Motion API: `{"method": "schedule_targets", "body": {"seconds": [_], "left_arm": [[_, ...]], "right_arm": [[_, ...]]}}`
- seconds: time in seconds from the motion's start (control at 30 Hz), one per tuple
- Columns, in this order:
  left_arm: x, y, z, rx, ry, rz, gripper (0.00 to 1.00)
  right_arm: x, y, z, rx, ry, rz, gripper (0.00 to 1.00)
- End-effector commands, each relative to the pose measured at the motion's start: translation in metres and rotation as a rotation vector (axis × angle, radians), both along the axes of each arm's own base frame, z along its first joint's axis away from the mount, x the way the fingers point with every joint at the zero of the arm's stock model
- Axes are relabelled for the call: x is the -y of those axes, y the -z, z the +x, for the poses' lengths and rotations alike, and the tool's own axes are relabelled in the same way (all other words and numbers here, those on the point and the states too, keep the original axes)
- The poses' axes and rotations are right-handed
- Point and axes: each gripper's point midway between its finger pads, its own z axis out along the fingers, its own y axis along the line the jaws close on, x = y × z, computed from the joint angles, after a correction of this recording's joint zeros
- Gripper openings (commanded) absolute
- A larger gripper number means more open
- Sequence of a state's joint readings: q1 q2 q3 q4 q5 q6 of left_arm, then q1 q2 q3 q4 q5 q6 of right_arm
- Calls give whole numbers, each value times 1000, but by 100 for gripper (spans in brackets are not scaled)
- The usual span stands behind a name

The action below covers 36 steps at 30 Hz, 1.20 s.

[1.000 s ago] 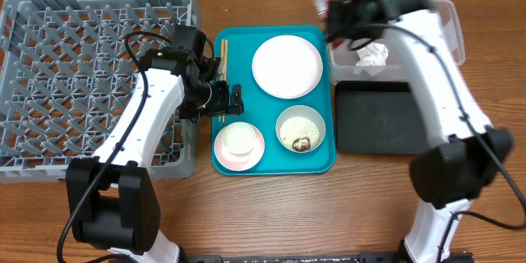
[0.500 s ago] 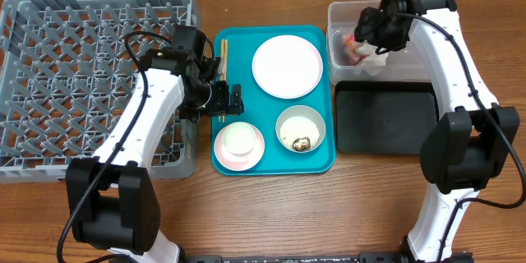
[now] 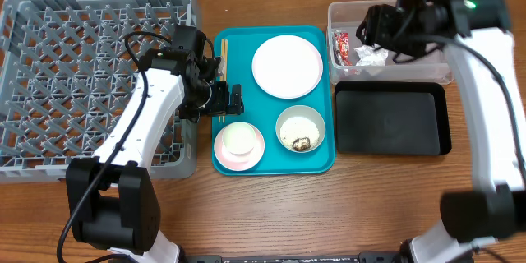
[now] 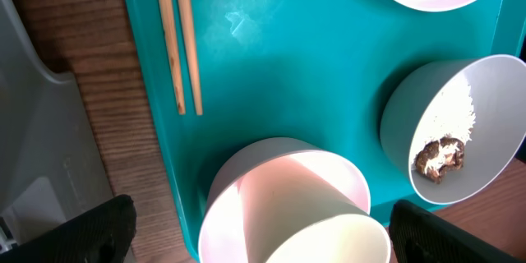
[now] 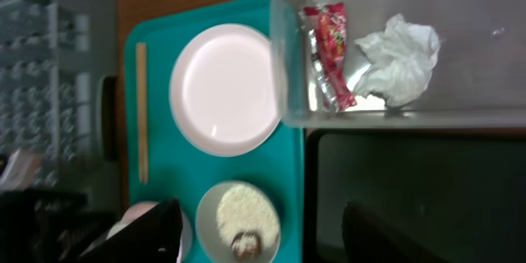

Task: Sort waste into correct bins and load items into the dishwasher
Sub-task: 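Drop the red wrapper into the clear bin with the right gripper, then grasp the white cup off the pink saucer with the right gripper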

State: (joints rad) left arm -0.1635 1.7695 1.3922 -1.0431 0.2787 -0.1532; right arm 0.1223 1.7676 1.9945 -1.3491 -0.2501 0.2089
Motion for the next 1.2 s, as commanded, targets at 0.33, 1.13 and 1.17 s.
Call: {"method": "schedule_targets", "body": {"seconds": [0.33,1.13,1.17], "left_arm": [[-3,1,4,15,15,28,100],[-50,-149,16,179,-309,-85,91],[-55,-162,12,213,-320,-75,92]], "right_arm": [[-65,37,-63,-132,-142,-153,66],[-170,83,-105,-181,-467,98,54],[-174,85,-107,-172,-480,90,54]]}}
